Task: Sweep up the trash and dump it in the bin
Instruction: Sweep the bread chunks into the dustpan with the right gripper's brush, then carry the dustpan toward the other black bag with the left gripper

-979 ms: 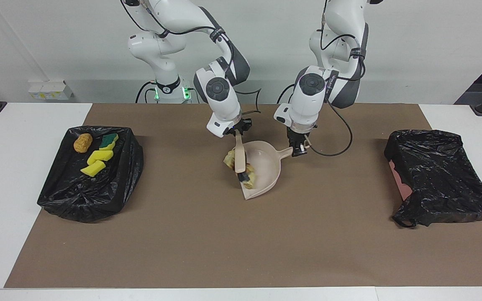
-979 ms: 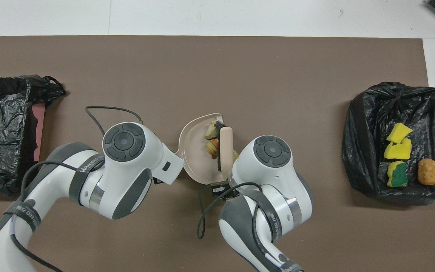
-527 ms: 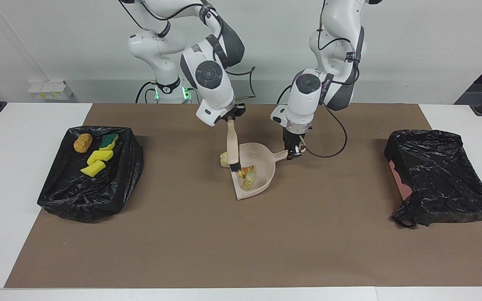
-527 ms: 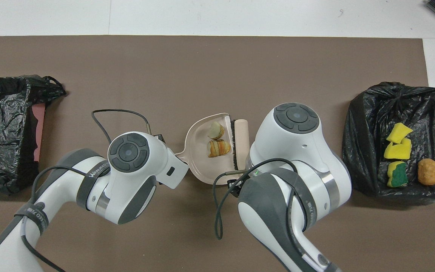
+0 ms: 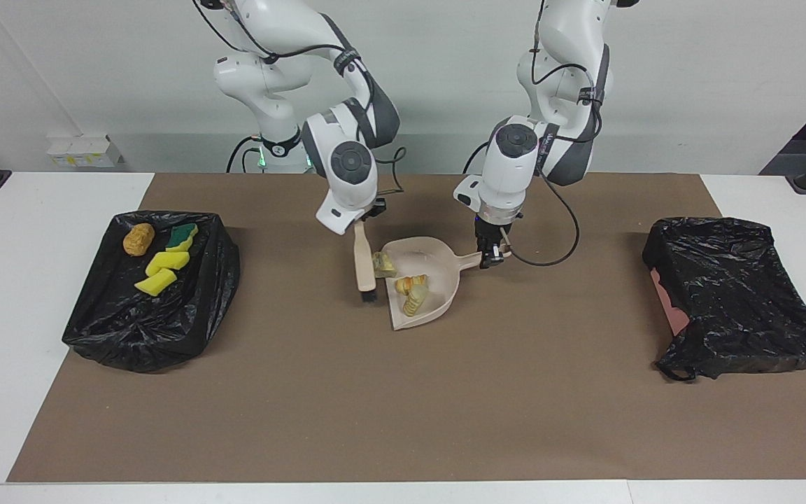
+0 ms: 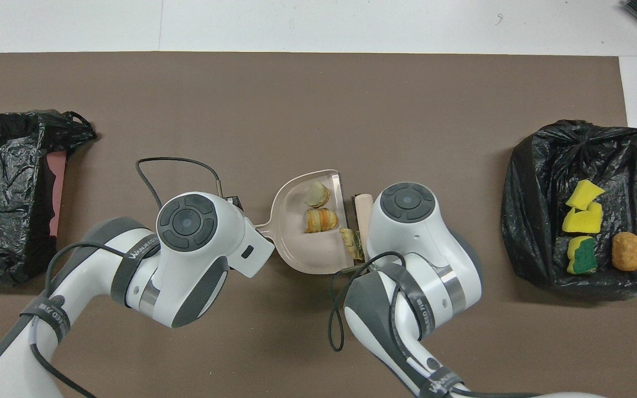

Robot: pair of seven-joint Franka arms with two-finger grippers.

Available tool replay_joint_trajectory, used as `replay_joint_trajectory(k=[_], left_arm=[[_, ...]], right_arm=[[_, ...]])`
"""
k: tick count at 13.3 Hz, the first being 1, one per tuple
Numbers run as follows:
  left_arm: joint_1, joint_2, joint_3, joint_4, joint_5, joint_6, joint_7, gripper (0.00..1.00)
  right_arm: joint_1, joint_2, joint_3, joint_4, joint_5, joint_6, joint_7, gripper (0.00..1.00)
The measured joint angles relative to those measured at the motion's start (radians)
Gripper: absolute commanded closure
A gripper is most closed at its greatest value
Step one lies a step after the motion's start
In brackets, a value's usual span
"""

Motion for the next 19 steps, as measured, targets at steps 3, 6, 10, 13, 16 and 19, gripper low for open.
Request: replay_joint_trajectory(k=[3, 6, 10, 13, 16, 19], left_arm=[[0.0, 0.0, 0.001, 0.0, -0.001, -0.001, 0.0, 1.0], [0.022, 0.003, 0.004, 0.0, -0.055, -0.002, 0.039, 1.0], [0.12, 0.016, 0.011, 0.007, -0.173, -0.002, 0.187, 1.0], [0.189, 0.018, 0.012, 0.058, -0.201, -0.049, 0.233, 1.0], [0.267, 0.018, 0.013, 0.148, -0.213, -0.167, 0.274, 1.0], [0.341, 0.017, 0.014, 0.285, -0.236, -0.304, 0.285, 1.0]], right_arm=[[0.034, 0.0, 0.002, 0.011, 0.148, 0.054, 0.0, 1.0], [0.028, 0.0, 0.002, 0.088, 0.191, 0.011, 0.0, 1.0], [0.002, -0.038, -0.006, 0.175, 0.189, -0.11, 0.026, 1.0], [0.008, -0.117, -0.004, 0.177, 0.173, -0.2, 0.154, 1.0], [0.072, -0.152, 0.002, 0.128, 0.172, -0.202, 0.251, 1.0], [0.195, -0.151, 0.005, 0.024, 0.172, -0.121, 0.315, 1.0]])
